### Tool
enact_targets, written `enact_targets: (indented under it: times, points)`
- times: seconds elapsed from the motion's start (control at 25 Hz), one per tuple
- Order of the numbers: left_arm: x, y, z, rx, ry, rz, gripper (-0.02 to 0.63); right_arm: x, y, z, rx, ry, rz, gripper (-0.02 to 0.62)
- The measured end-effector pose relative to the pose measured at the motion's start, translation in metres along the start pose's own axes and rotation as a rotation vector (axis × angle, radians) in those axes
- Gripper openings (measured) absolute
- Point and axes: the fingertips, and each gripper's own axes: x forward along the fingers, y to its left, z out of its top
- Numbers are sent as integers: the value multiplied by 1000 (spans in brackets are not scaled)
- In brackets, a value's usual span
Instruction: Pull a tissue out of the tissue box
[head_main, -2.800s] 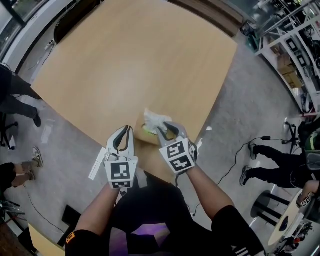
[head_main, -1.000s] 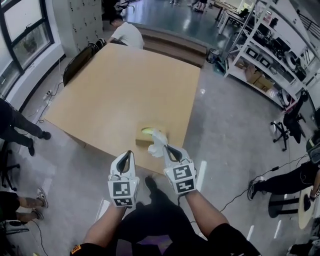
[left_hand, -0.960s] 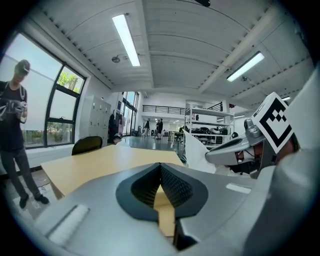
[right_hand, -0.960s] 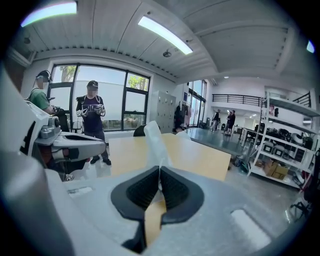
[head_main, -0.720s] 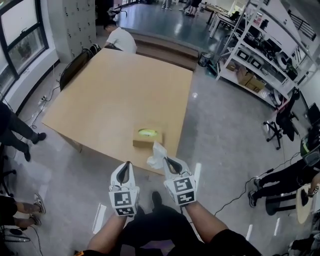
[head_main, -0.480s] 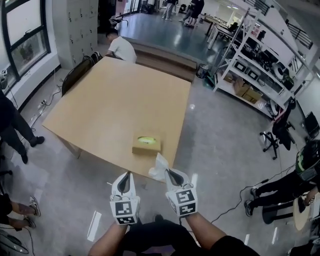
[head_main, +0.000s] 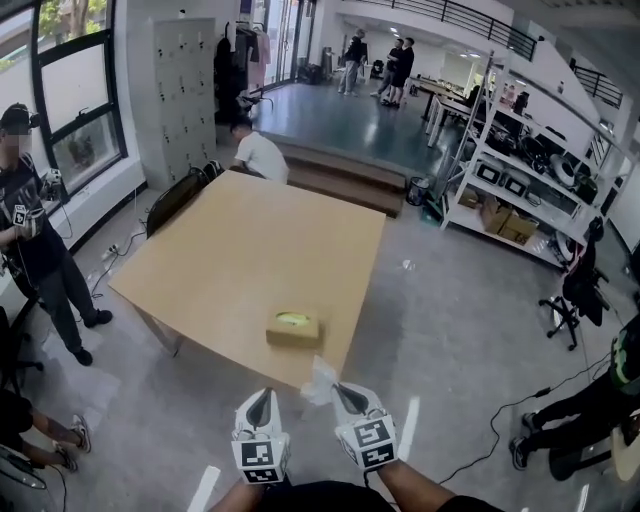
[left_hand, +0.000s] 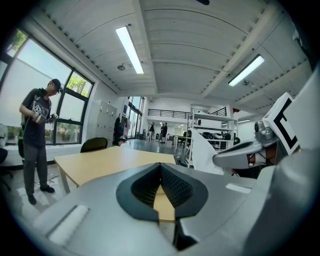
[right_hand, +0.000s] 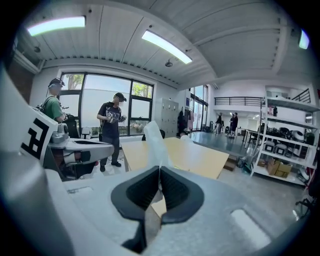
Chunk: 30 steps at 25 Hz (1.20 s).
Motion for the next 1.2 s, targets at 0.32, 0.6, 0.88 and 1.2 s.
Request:
enact_targets:
  times: [0.32,0.6,0.88,1.2]
  points:
    - [-51,-58,-5,7,-6,95,18,-59,-18,-21,16,-56,64,-2]
    - [-91,-71,-22,26,25,187,18,-87,-8,-31,12,-74,130,-2]
    - [-123,-66,-15,52,12,204,18,-111,23,-37,23,-79,160,-2]
    - [-163,-54,-33,71,28,136,18,-140,62,-48,45,-64,86,-2]
